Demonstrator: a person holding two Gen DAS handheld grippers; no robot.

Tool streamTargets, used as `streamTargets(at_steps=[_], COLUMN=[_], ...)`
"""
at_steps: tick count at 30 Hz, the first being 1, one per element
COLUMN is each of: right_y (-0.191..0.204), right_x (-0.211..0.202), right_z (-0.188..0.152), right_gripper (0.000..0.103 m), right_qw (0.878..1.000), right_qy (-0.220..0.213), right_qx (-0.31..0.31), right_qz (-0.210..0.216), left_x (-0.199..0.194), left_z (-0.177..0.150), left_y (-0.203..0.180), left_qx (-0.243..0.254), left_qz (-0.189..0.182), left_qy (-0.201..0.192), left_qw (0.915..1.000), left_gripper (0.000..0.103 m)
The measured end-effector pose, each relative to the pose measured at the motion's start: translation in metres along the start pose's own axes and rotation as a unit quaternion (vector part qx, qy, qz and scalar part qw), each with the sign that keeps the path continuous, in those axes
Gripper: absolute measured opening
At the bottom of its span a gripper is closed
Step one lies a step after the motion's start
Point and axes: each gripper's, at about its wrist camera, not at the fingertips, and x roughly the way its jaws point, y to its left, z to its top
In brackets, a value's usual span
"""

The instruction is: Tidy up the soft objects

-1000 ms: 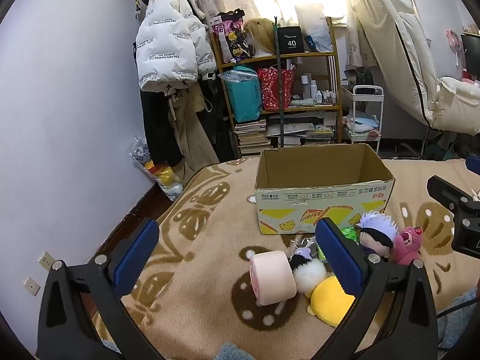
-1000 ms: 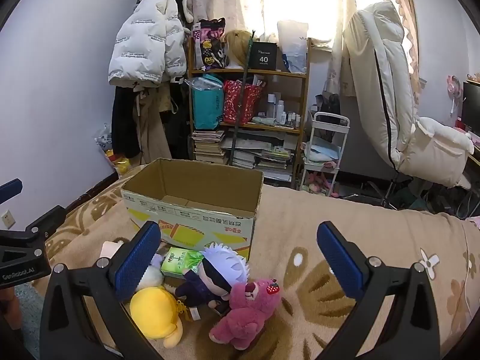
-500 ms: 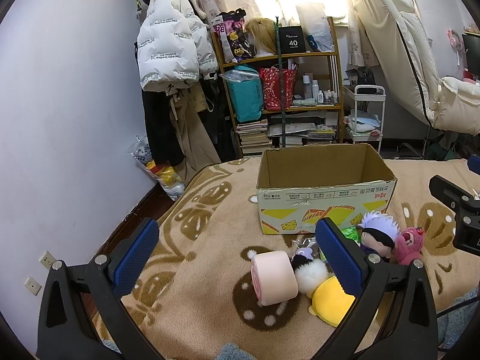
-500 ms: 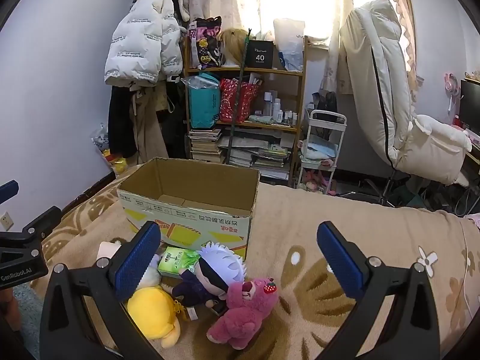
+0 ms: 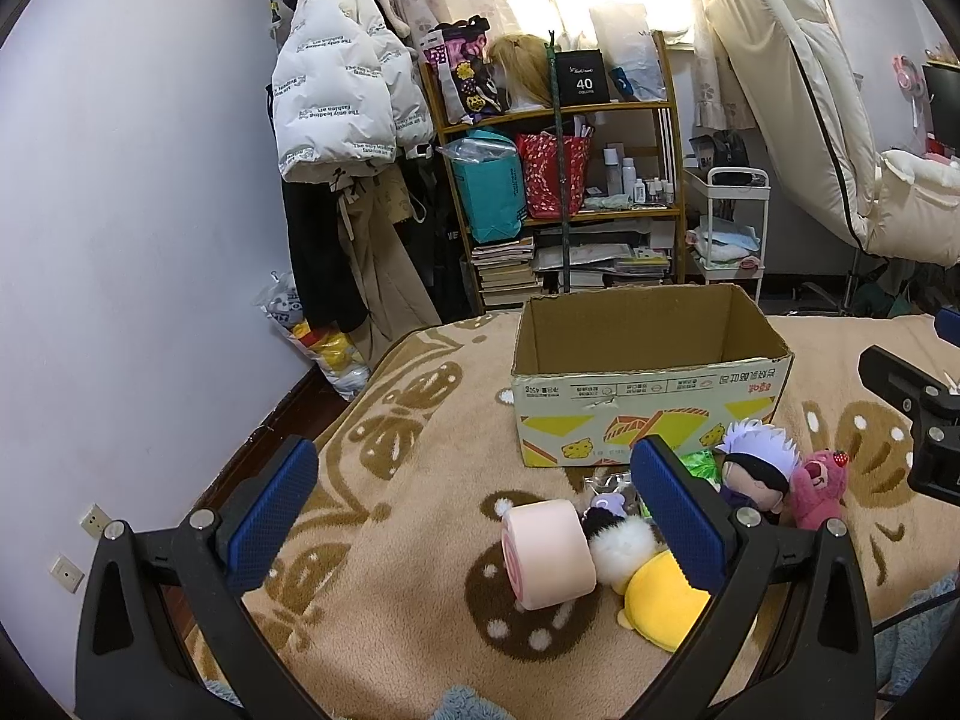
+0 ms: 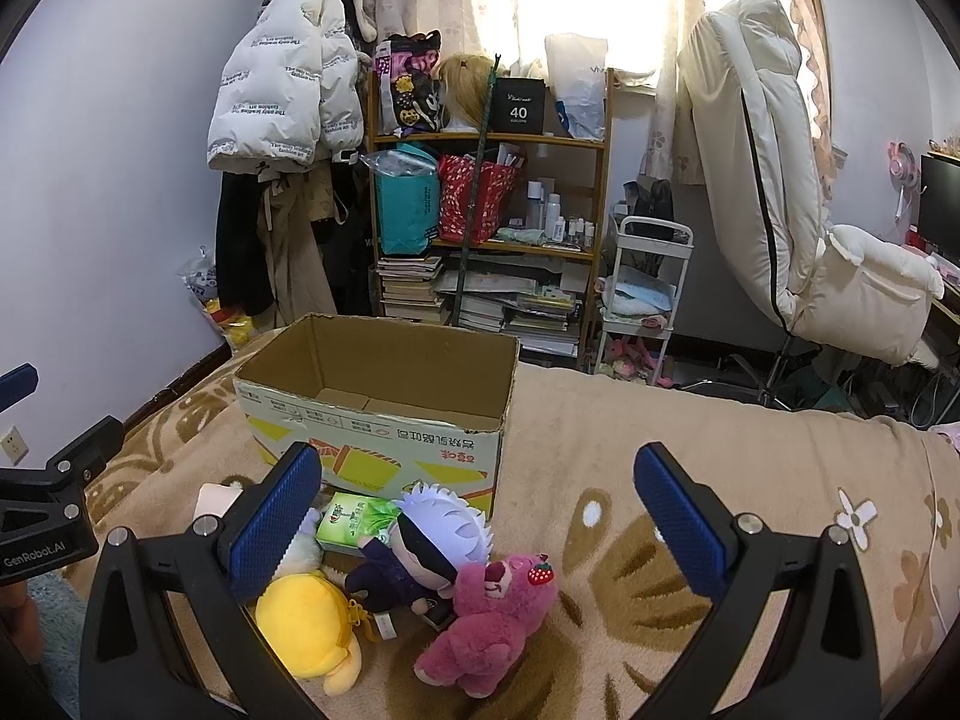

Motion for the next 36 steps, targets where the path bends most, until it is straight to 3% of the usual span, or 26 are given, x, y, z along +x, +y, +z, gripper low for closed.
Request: streamTargets(at_steps=[36], right_y=[-0.005], right_x=[0.006], right_z=[-0.009], right_gripper=[0.103], right_qw=[1.0], right_qy=[0.006], right_qx=[0.01], right_qz=[-0.001], left_x=[0.002], left_z=[-0.001], left_y=[-0.001], left_qx=[0.004], left_qz=[0.001], left_qy=[0.001], left_qw=[1.0], left_gripper=[0.103])
